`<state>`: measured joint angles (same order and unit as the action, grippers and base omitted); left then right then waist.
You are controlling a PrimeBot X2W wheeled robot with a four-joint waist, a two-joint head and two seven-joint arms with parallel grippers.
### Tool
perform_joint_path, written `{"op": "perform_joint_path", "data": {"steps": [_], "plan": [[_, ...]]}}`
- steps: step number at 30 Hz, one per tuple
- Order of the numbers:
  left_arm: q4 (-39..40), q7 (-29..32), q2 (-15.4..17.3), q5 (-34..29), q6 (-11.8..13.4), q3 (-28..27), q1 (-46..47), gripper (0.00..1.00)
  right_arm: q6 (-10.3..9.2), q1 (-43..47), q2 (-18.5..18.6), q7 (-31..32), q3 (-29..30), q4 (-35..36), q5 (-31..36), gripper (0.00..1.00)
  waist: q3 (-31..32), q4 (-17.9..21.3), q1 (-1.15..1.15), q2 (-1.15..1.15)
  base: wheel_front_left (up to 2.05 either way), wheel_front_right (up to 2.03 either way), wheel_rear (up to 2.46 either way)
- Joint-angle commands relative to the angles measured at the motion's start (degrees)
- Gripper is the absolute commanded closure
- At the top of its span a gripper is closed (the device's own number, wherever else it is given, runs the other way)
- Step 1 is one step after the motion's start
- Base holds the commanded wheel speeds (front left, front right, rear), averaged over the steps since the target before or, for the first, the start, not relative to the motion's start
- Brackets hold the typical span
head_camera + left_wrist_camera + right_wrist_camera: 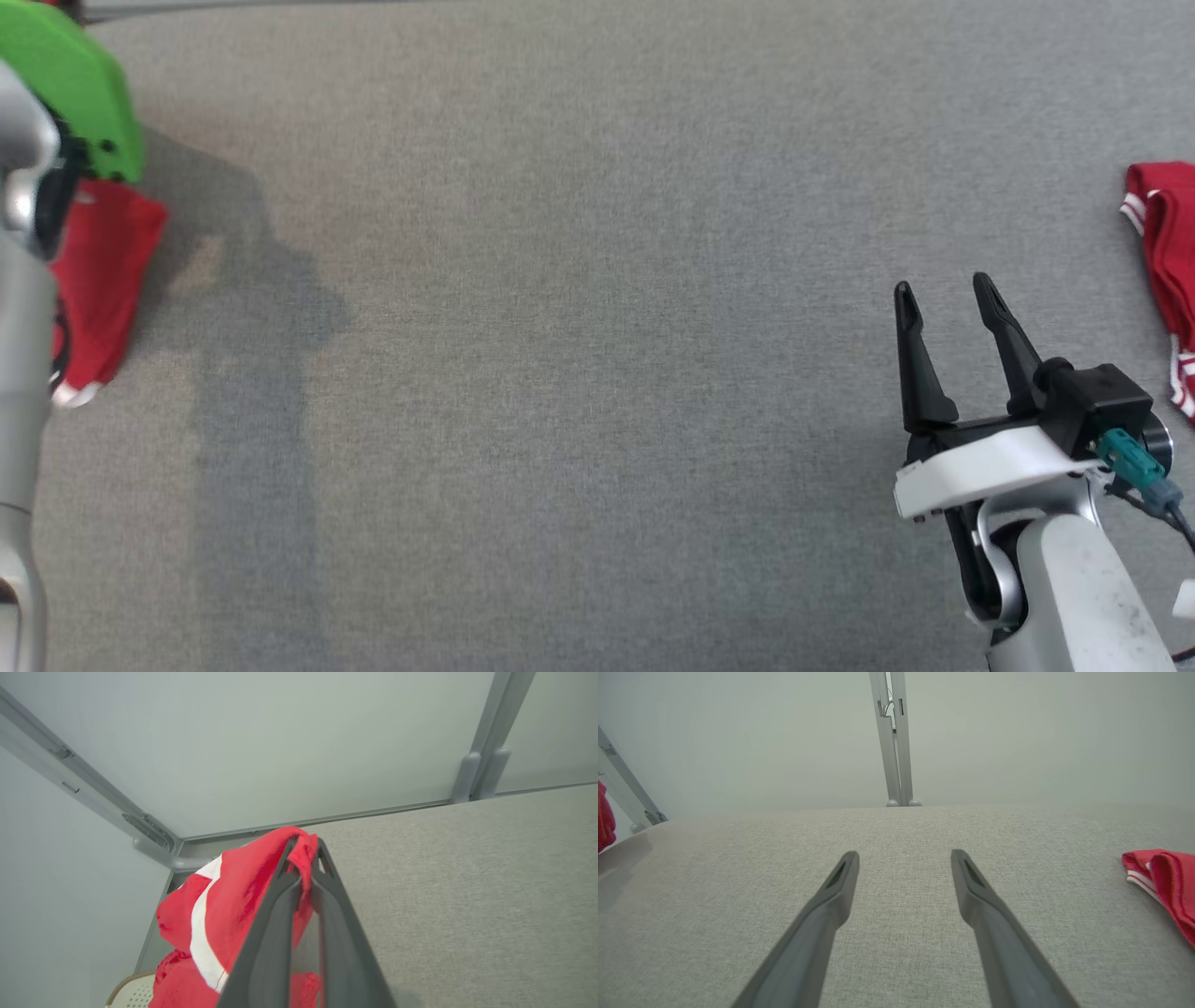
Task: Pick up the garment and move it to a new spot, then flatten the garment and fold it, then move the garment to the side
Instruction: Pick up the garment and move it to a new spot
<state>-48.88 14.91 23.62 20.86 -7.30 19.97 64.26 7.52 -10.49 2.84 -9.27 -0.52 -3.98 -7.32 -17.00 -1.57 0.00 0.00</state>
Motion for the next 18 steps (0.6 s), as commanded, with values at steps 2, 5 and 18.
{"op": "perform_joint_path", "data": {"steps": [2,5,18], "plan": [[3.36,0.66,-1.24,2.23,-0.19,3.93,0.47,1.00,-0.07,1.81,0.10,-1.08,0.57,-1.35,-0.83,0.00,9.18,5.42,0.00,0.00,0.00,0.00,0.00],[8.50,1.78,-2.26,6.05,-0.14,9.42,0.82,1.00,-0.07,3.15,0.10,-1.63,1.31,-2.60,-1.40,0.00,11.64,7.84,0.00,0.00,0.00,0.00,0.00],[24.62,-2.19,-6.51,20.82,-0.11,22.49,-5.85,1.00,-0.07,6.99,0.09,-2.88,2.81,-4.64,-2.14,0.00,13.44,14.32,0.00,0.00,0.00,0.00,0.00]]}}
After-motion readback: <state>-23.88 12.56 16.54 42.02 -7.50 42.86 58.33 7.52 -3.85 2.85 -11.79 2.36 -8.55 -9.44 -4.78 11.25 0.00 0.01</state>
